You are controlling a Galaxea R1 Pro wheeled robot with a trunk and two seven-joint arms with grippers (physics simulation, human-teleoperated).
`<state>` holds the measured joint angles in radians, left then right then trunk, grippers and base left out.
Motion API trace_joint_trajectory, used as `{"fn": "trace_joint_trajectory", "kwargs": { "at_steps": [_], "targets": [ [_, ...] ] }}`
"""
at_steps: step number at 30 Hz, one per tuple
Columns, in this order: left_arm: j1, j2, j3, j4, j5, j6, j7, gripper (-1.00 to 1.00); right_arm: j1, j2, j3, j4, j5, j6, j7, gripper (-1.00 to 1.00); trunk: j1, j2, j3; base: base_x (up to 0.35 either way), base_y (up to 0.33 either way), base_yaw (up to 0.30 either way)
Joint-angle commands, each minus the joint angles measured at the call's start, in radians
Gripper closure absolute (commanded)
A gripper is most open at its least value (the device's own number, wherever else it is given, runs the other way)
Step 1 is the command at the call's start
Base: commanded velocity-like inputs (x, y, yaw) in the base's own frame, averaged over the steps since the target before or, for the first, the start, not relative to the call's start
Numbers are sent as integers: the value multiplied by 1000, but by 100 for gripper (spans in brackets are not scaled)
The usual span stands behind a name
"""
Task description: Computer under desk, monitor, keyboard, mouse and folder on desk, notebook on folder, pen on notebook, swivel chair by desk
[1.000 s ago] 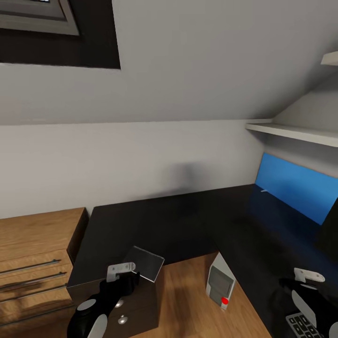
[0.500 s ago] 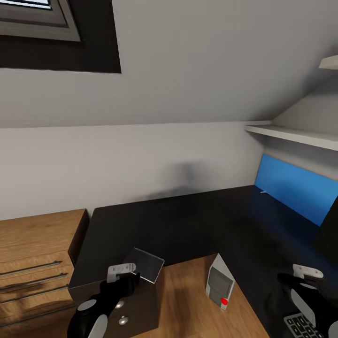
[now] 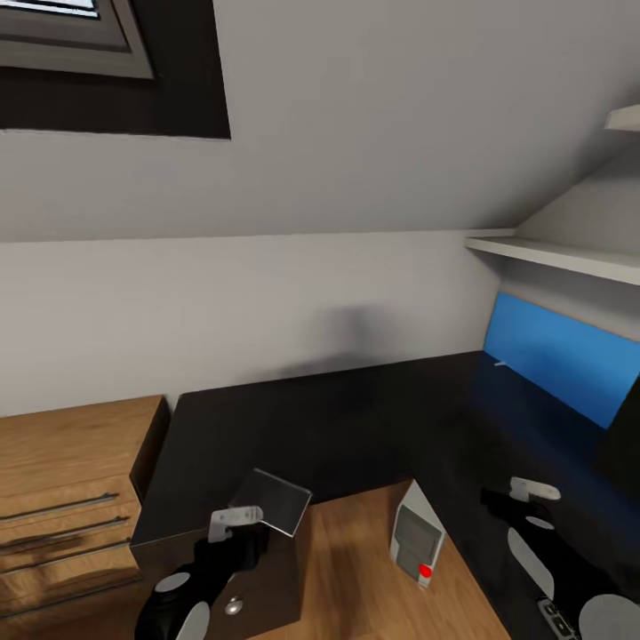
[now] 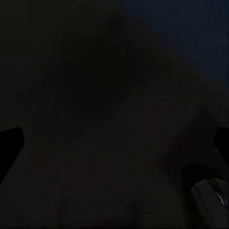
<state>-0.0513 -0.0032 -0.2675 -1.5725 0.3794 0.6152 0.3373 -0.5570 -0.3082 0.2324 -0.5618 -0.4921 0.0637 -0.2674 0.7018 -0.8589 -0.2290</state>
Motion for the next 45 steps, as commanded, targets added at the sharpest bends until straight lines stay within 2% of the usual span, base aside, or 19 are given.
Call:
{"fn": "trace_joint_trajectory", "kwargs": {
  "at_steps": [1,7,8,11,12,18,25,27,35,36,37,41,45],
  "targets": [
    [-1,0,-2,1,10,3,9,-100,-1,6,9,-5,-5,5,-10,-100,0,-1,-2,0,0,116],
    [-1,0,-2,6,10,2,9,-100,-1,84,17,-17,10,4,-43,-100,0,-1,-2,0,0,208],
    [-1,0,-2,7,10,1,9,-100,-1,112,21,-21,28,4,-66,-100,0,-1,-2,0,0,255],
    [-1,0,-2,7,9,1,9,-100,0,153,25,-22,66,1,-105,-100,0,-1,-2,0,0,263],
    [-1,0,-2,7,9,0,9,-100,0,180,27,-19,94,-7,-128,-100,0,-1,-2,0,0,270],
    [-1,0,-3,8,9,-1,11,-100,1,256,28,-3,175,-77,-166,-100,0,-1,-2,0,0,274],
    [-1,0,-3,8,8,-2,11,-100,2,303,30,73,206,-150,-175,-100,0,-1,-2,0,0,277],
    [-1,0,-3,8,8,-2,11,-100,2,316,30,107,209,-201,-175,-100,0,-1,-2,-16,0,278],
    [-1,0,-1,8,6,-4,13,-100,2,344,31,211,210,-344,-175,-100,0,-1,-2,-185,0,278],
    [-1,1,-1,8,6,-4,14,-100,2,350,31,237,210,-379,-174,-100,0,-1,-2,-292,0,278],
    [-1,1,-1,10,7,-5,15,-100,2,359,31,280,210,-451,-173,-100,0,-1,-2,-317,0,278],
    [-1,2,-1,53,7,-7,16,-100,2,363,31,317,209,-519,-170,-100,0,-1,-2,-327,0,278],
    [-1,5,-1,226,6,-46,16,-100,2,387,31,356,208,-555,-169,-100,0,-1,-2,-329,0,279]
  ]
}}
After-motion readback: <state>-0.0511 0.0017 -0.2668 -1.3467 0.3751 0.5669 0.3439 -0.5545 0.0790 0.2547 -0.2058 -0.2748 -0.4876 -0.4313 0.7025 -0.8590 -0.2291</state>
